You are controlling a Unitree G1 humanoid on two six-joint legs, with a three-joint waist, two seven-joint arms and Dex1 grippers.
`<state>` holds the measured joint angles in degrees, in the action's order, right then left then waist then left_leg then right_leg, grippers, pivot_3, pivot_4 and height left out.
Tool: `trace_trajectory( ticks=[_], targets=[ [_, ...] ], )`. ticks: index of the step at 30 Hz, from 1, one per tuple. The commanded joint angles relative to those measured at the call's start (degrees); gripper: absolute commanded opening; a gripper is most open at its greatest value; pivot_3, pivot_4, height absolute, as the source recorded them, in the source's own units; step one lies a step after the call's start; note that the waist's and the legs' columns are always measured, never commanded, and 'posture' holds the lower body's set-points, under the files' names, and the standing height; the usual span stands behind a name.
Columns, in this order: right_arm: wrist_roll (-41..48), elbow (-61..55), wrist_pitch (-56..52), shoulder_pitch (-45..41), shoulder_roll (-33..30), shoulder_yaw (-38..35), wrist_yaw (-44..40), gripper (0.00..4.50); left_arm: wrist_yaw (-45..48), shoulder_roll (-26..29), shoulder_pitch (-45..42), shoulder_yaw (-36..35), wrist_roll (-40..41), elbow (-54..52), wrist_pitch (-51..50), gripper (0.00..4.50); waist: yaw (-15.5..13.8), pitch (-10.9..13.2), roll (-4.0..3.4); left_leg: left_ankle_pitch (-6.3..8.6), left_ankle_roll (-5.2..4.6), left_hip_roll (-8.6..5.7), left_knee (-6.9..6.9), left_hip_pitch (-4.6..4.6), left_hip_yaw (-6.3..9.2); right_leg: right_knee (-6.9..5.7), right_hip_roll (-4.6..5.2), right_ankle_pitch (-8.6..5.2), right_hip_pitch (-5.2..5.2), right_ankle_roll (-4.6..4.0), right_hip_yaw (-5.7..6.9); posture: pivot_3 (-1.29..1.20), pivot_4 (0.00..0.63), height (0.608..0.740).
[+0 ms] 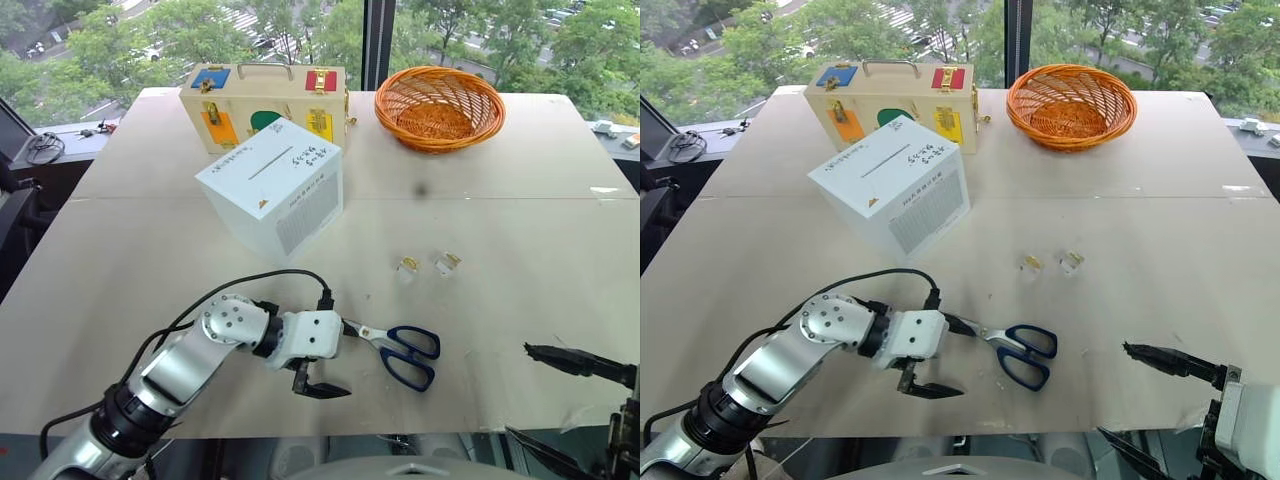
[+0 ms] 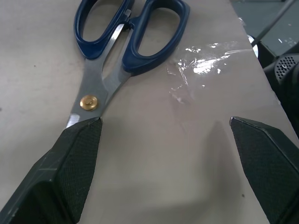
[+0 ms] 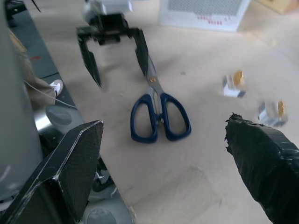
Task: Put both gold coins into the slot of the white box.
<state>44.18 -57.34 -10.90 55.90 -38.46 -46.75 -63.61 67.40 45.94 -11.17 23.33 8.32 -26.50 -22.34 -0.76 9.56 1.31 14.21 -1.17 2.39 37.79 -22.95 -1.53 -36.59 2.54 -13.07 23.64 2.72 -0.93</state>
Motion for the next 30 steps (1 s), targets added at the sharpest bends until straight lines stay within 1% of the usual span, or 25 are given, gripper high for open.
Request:
trace_trajectory(
  ticks=[1, 3, 4, 5, 7, 9, 11, 13, 14, 15, 18, 21, 23, 25, 27, 30],
  targets=[
    [2.05, 1.86, 0.44, -3.44, -2.78, -1.69, -0.91, 4.5, -1.94, -0.97, -0.26, -0.79, -0.07, -1.25, -0.52, 4.45, -0.01, -0.02, 0.03, 0.0, 0.0, -0.02, 0.01, 0.0, 0.0, -0.01, 0.02, 0.0, 0.0, 0.0, 0.0, 0.0, 0.15, 0.74],
    [1.98, 8.46, -4.15, -11.49, -8.79, 1.35, 2.24, 4.5, -4.64, -3.06, 0.12, -2.12, 0.84, -1.22, -1.69, 4.45, 0.18, -0.04, 0.13, 0.0, 0.0, -0.04, 0.03, 0.0, 0.0, -0.01, 0.03, 0.0, -0.02, 0.0, 0.01, 0.0, 0.15, 0.74],
    [3.5, 11.54, -7.36, -15.03, -11.72, 2.59, 4.07, 4.5, -4.23, -4.04, -2.93, -3.19, 1.82, 1.32, -2.05, 4.45, 0.14, -0.03, 0.15, -0.01, -0.01, -0.05, 0.08, 0.04, -0.09, -0.01, 0.03, 0.01, -0.04, 0.0, -0.09, 0.0, 0.15, 0.74],
    [4.97, 13.89, -10.11, -18.27, -13.98, 3.62, 5.44, 4.5, -2.65, -5.26, -8.82, -4.54, 3.01, 7.1, -2.59, 4.45, -0.01, -0.01, 0.18, -0.01, -0.02, -0.06, 0.12, 0.01, -0.12, -0.02, 0.05, 0.01, -0.03, 0.0, -0.11, 0.0, 0.15, 0.74],
    [6.47, 17.11, -12.86, -24.28, -16.46, 5.29, 7.23, 4.5, 0.77, -6.66, -18.06, -6.23, 5.09, 16.71, -2.98, 4.45, -0.75, 0.21, 0.25, -0.02, -0.04, -0.25, 0.41, -0.06, -0.09, -0.2, 0.04, 0.02, -0.06, 0.0, 0.03, 0.0, 0.15, 0.74],
    [5.7, 18.5, -13.31, -28.18, -17.81, 6.59, 6.49, 4.5, 2.32, -7.19, -21.88, -6.21, 5.28, 21.26, -2.26, 4.45, -1.02, 0.13, 0.18, -0.03, -0.04, -0.25, 0.61, -0.59, 0.3, -0.21, -0.41, 0.09, 0.14, -0.14, 0.19, 0.0, 0.15, 0.74],
    [5.52, 19.1, -13.65, -30.22, -18.81, 7.51, 3.98, 4.5, 3.5, -7.62, -23.9, -6.49, 5.45, 23.61, -1.97, 4.45, -0.84, 0.01, 0.0, -0.04, -0.04, -0.21, 0.62, -0.6, 0.41, -0.21, -0.62, 0.09, 0.09, -0.15, 0.05, 0.0, 0.15, 0.74],
    [5.79, 19.22, -13.87, -31.68, -19.28, 8.11, 1.85, 4.5, 5.86, -7.19, -24.38, -6.1, 4.98, 24.5, 0.96, 4.45, -0.39, 0.01, -0.02, -0.03, -0.04, -0.22, 0.58, -0.65, 0.38, -0.21, -0.63, 0.12, 0.08, -0.18, -0.01, 0.0, 0.15, 0.74],
    [5.98, 19.1, -14.1, -32.22, -19.39, 8.26, 1.15, 4.5, 7.34, -6.92, -24.23, -5.87, 4.95, 24.56, 2.52, 4.45, -0.24, 0.02, -0.01, 0.0, -0.07, -0.22, 0.58, -0.74, 0.41, -0.19, -0.63, 0.19, 0.1, 0.06, 0.01, 0.0, 0.15, 0.74],
    [6.51, 18.86, -14.74, -32.63, -19.57, 8.23, 0.75, 4.5, 10.06, -6.26, -23.71, -5.45, 5.95, 23.75, 3.18, 4.45, -0.18, 0.02, 0.0, 0.07, -0.17, -0.23, 0.59, -0.78, 0.41, -0.16, -0.63, 0.16, 0.11, 0.11, 0.01, 0.0, 0.15, 0.74],
    [7.13, 18.2, -16.16, -33.42, -19.36, 7.97, 0.52, 4.5, 16.41, -4.59, -22.22, -3.61, 7.52, 21.18, 4.78, 4.45, -0.08, 0.02, 0.0, 0.17, -0.29, -0.26, 0.58, -0.8, 0.35, -0.1, -0.57, 0.12, 0.11, 0.18, -0.02, 0.0, 0.15, 0.74],
    [6.7, 17.0, -16.71, -32.24, -18.34, 7.17, -0.19, 4.5, 19.35, -3.9, -21.54, -2.24, 8.25, 17.69, 4.07, 4.45, -0.25, 0.02, 0.0, 0.17, -0.3, -0.27, 0.62, -0.79, 0.34, -0.11, -0.55, 0.12, 0.1, 0.19, -0.02, 0.0, 0.15, 0.74],
    [7.06, 16.12, -17.37, -31.3, -17.86, 6.48, -0.39, 4.5, 20.13, -3.8, -21.4, -1.37, 7.91, 16.01, 4.44, 4.45, -0.34, 0.02, 0.0, 0.17, -0.3, -0.28, 0.64, -0.79, 0.38, -0.12, -0.55, 0.1, 0.07, 0.16, -0.02, 0.0, 0.15, 0.74],
    [7.37, 15.05, -17.88, -30.56, -17.3, 5.81, -0.35, 4.5, 18.86, -5.09, -22.09, -0.43, 6.44, 16.09, 4.53, 4.45, -0.23, 0.02, 0.0, 0.17, -0.3, -0.28, 0.72, -0.77, 0.38, -0.15, -0.55, 0.0, 0.03, 0.0, -0.04, 0.0, 0.15, 0.74],
    [7.07, 13.57, -18.04, -28.98, -16.47, 4.73, -0.77, 4.5, 18.25, -6.84, -23.81, 2.21, 3.63, 17.07, 5.76, 4.45, -0.24, 0.02, 0.0, 0.16, -0.31, -0.28, 0.85, -0.72, 0.35, -0.2, -0.57, -0.1, -0.02, 0.17, -0.13, 0.0, 0.15, 0.74],
    [6.78, 12.45, -18.02, -26.99, -15.37, 3.06, -1.16, 4.5, 17.96, -8.9, -25.93, 5.26, -0.2, 19.52, 7.81, 4.45, -0.19, 0.01, 0.0, 0.15, -0.32, -0.29, 1.05, -0.75, 0.37, -0.26, -0.66, -0.1, -0.07, 0.19, -0.22, 0.0, 0.15, 0.74]
  ],
)
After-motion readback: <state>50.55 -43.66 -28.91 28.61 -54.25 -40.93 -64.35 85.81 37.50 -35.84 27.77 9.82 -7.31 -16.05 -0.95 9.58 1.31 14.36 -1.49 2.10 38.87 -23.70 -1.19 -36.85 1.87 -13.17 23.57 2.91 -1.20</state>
